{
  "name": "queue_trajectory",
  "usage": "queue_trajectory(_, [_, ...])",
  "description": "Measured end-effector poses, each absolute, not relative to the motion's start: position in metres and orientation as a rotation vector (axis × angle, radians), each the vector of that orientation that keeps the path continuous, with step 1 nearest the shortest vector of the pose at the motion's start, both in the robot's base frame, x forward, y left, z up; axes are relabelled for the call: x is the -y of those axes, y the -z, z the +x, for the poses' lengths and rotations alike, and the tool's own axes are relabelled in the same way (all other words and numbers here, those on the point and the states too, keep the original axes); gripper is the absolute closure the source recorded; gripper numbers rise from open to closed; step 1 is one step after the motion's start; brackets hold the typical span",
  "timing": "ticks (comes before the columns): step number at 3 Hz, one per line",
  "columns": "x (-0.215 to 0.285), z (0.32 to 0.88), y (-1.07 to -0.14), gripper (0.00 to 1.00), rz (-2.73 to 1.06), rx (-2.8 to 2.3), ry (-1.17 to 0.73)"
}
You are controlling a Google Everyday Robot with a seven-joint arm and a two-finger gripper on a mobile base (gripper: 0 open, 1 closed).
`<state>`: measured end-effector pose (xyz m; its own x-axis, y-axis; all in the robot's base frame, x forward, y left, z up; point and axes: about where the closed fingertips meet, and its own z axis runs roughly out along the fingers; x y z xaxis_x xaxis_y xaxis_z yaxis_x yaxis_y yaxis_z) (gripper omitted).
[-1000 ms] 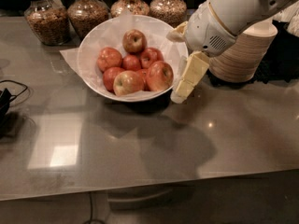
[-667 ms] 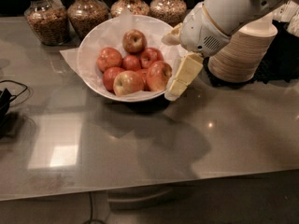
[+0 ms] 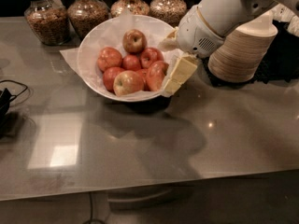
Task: Pick apple from white bowl
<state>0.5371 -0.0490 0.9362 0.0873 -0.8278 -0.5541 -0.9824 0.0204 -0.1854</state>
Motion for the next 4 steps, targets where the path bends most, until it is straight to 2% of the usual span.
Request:
queue_trajectory(2, [0.048, 0.546, -0.928, 0.25, -1.844, -1.783, -0.38])
queue_trajectory(3, [0.04, 0.567, -0.919, 0.37, -1.846, -1.782, -0.395])
queue_trajectory(4, [0.04, 0.567, -0.919, 0.37, -1.845, -1.783, -0.395])
